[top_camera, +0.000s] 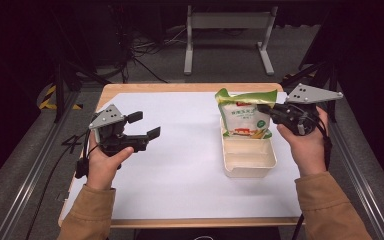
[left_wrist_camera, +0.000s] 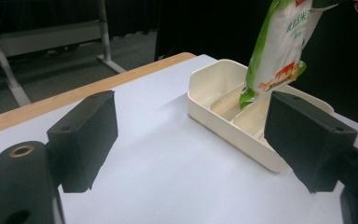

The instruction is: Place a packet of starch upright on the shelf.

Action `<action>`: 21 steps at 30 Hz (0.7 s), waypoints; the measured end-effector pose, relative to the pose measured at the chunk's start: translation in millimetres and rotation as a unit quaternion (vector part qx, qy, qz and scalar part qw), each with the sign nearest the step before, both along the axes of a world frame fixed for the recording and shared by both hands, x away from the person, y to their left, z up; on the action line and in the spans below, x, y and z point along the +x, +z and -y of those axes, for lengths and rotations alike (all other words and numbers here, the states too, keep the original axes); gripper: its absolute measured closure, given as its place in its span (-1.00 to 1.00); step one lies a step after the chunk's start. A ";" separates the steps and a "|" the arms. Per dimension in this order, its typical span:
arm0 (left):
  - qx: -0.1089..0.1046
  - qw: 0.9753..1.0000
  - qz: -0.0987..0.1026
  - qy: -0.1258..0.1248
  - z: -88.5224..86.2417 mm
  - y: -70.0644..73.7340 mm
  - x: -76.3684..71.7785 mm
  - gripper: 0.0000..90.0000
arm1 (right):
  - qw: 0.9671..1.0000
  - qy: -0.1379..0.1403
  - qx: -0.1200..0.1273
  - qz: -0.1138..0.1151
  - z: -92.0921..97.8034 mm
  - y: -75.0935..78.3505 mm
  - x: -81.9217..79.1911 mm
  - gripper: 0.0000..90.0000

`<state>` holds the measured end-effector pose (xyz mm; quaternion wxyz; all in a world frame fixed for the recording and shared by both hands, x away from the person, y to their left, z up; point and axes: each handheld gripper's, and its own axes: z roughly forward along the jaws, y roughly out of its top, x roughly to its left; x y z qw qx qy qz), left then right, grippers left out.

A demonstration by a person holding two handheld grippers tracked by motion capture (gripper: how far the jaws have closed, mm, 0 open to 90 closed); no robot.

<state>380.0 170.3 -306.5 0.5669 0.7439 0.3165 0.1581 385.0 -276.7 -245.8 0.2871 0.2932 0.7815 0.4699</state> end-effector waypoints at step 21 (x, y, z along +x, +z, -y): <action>0.004 1.000 -0.009 0.002 -1.9 -4.9 4.2 -0.61 | 0.999 -0.002 0.003 -0.034 5.4 -29.2 3.8 0.96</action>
